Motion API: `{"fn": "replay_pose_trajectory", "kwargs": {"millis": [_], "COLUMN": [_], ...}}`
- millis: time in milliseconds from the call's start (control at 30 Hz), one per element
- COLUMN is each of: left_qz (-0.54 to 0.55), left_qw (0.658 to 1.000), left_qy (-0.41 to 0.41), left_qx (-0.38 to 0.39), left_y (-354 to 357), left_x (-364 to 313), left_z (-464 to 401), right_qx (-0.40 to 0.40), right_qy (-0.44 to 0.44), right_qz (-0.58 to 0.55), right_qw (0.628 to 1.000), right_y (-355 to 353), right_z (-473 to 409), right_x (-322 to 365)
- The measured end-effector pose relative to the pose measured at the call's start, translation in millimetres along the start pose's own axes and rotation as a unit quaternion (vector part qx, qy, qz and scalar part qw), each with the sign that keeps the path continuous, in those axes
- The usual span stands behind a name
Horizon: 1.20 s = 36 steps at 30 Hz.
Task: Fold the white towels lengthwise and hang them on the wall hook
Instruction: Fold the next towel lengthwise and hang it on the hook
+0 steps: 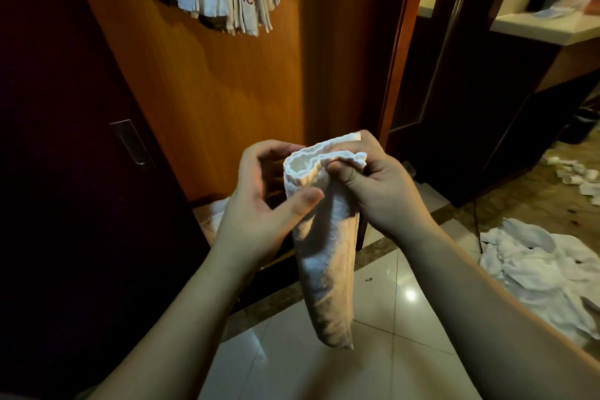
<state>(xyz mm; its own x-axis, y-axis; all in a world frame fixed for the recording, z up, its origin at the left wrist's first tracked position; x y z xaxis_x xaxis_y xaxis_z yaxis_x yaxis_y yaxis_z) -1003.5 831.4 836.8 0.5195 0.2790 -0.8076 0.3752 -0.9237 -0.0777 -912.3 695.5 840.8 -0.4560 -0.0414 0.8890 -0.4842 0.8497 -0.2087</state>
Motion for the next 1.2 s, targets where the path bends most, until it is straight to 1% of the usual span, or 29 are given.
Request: {"fn": "replay_pose_trajectory", "kwargs": {"millis": [33, 167, 267, 367, 433, 467, 567, 700, 800, 833, 900, 967, 1033, 1067, 1100, 1167, 1200], "left_qz": [-0.031, -0.103, -0.135, -0.152, -0.151, -0.143, -0.126, -0.106, -0.094, -0.066, 0.048, 0.146, 0.170, 0.160, 0.145, 0.134, 0.143], "left_qw": [1.000, 0.994, 0.991, 0.988, 0.988, 0.989, 0.991, 0.994, 0.995, 0.998, 0.999, 0.983, 0.959, 0.953, 0.953, 0.958, 0.958], "left_qy": [0.004, -0.003, -0.005, 0.021, 0.029, 0.027, 0.035, 0.030, 0.025, 0.022, -0.013, -0.101, -0.197, -0.223, -0.237, -0.241, -0.241], "left_qx": [0.005, -0.036, -0.021, 0.008, 0.012, 0.013, 0.007, 0.006, 0.011, 0.011, 0.020, 0.052, 0.110, 0.129, 0.124, 0.077, 0.060], "left_y": [-0.6, -5.3, -10.2, -7.9, -5.7, -4.4, -0.5, -2.3, -3.4, -3.6, -5.4, -6.6, -2.5, 0.2, 1.4, 1.1, 0.9], "left_x": [0.2, -6.4, -2.3, -8.9, -12.5, -12.6, -12.0, -4.5, 0.7, 1.9, 7.9, 20.8, 34.2, 39.1, 43.3, 46.2, 47.1], "left_z": [2.2, -6.3, -13.5, -17.9, -18.4, -17.5, -13.9, -13.5, -12.1, -12.2, -13.6, -13.0, -6.3, -2.8, -1.5, -4.9, -8.0], "right_qx": [-0.001, 0.016, 0.024, 0.020, 0.015, 0.018, 0.050, 0.099, 0.077, 0.071, 0.068, 0.062, 0.049, 0.046, 0.043, 0.034, 0.030], "right_qy": [0.005, 0.015, 0.022, 0.026, 0.041, 0.055, 0.095, 0.157, 0.136, 0.124, 0.101, 0.084, 0.078, 0.075, 0.075, 0.077, 0.086], "right_qz": [0.002, 0.003, 0.000, 0.005, 0.003, -0.016, -0.058, -0.048, 0.008, 0.013, 0.005, -0.023, -0.054, -0.062, -0.064, -0.072, -0.103], "right_qw": [1.000, 1.000, 0.999, 0.999, 0.999, 0.998, 0.993, 0.982, 0.988, 0.990, 0.993, 0.994, 0.994, 0.994, 0.994, 0.994, 0.991], "right_y": [-0.7, -2.7, -6.4, -10.9, -14.6, -16.7, -18.8, -22.7, -28.5, -28.3, -25.1, -22.1, -21.3, -20.6, -19.1, -14.8, -13.2], "right_z": [-0.8, -2.0, -2.4, -2.8, -2.8, -2.7, -2.3, -0.9, 1.3, 1.9, 1.9, -1.7, -7.2, -10.0, -12.5, -16.8, -19.0], "right_x": [-1.1, -2.1, -2.1, -2.5, -3.5, -5.7, -9.2, -15.2, -15.5, -14.6, -10.9, -8.3, -6.6, -4.9, -3.9, -4.8, -9.9]}}
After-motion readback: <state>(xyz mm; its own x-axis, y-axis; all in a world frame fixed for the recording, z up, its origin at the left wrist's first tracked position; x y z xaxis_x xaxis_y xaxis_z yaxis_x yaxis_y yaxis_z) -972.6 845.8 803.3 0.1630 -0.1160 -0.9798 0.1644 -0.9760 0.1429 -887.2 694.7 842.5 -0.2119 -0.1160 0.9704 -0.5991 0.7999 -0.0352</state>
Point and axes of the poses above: each hand's wrist, its own z-axis away from the middle knuckle, its own y-axis out of the palm, x = y × z, the point moved 5 cm from there along -z, towards the middle knuckle, and after that the axes turned 7 degrees about y, right-handed, at the moved point
